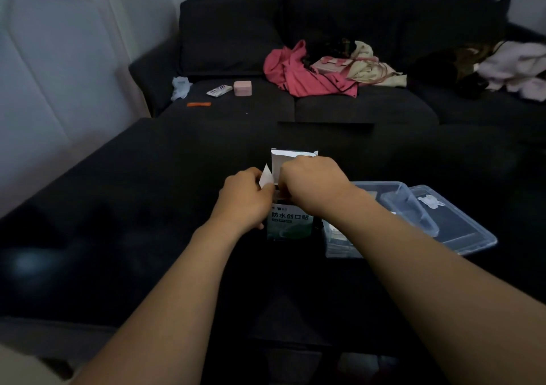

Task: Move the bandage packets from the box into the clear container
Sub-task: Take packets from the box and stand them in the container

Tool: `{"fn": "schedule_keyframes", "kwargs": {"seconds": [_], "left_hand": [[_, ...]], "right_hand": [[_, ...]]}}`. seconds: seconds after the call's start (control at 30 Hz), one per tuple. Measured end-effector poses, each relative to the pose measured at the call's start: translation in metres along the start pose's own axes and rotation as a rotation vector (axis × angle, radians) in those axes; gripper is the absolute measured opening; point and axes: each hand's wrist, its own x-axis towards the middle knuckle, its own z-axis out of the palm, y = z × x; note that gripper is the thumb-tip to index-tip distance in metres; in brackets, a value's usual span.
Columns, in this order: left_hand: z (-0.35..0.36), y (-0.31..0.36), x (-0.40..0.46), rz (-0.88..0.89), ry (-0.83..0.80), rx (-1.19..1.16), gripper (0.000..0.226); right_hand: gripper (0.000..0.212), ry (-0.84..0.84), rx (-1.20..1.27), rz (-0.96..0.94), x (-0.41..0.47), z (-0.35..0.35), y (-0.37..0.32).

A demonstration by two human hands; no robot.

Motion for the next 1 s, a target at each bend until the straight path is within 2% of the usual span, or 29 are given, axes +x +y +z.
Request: {"fn": "schedule_keyframes", "kwargs": {"seconds": [0.17,0.3,0.5,0.67,0.77,0.87,0.93,1.0], "left_hand": [[0.000,-0.003,-0.001,0.043,0.038,0.067,0.026],[0.000,-0.003,-0.001,0.069,0.121,0.101,0.040],[-0.001,-0.004,0.000,0.052,0.154,0.169,0.040],[-0.001,-0.010,0.003,0.027,0.196,0.157,0.039],[0.000,-0.008,0.003,0.046,0.325,0.134,0.041],[0.003,-0.005,0.002,0.185,0.517,0.015,0.046],[0.002,0.005,-0.005,0.341,0.604,-0.112,0.039],[0.002,0.015,-0.014,0.504,0.538,-0.215,0.034]], "right_hand": [[0.012,0.071,-0.004,0.023,-0.002,-0.006,0.001],[0.019,0.168,0.023,0.030,-0.002,-0.015,0.007],[0.015,0.281,0.086,-0.001,0.000,-0.021,0.013],[0.013,0.425,0.278,-0.028,-0.006,-0.031,0.026],[0.012,0.511,0.472,0.034,-0.013,-0.039,0.042],[0.012,0.580,0.683,0.122,-0.024,-0.046,0.056],[0.011,0.528,0.865,0.165,-0.030,-0.047,0.062],[0.011,0.416,0.989,0.166,-0.033,-0.045,0.064]]}}
